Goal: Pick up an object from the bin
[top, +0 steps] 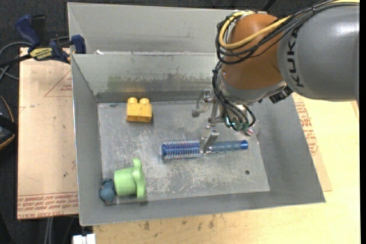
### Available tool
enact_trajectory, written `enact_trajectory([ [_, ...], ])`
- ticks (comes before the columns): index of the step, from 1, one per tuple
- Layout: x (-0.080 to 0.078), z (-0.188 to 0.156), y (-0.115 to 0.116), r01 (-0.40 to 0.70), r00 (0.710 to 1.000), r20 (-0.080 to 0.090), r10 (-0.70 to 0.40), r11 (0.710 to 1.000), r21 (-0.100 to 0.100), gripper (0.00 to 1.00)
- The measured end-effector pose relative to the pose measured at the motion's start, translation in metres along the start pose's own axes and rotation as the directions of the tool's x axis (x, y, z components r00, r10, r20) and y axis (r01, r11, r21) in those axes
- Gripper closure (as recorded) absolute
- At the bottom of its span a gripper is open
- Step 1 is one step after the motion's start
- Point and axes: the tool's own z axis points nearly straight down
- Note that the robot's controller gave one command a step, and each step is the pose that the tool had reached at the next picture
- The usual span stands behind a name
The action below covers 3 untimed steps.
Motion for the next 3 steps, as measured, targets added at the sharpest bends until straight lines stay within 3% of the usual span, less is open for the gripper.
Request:
enact_trajectory([
  [1,-0.004,0.096,-0.004,0.02,1.0,0.015,-0.02,1.0,-0.002,0.0],
  [2,-0.006,0.092,-0.004,0.019,0.999,0.025,-0.019,1.0,-0.003,1.0],
  [3,-0.02,-0.053,0.023,0.018,1.0,0.018,-0.018,1.0,-0.001,1.0],
])
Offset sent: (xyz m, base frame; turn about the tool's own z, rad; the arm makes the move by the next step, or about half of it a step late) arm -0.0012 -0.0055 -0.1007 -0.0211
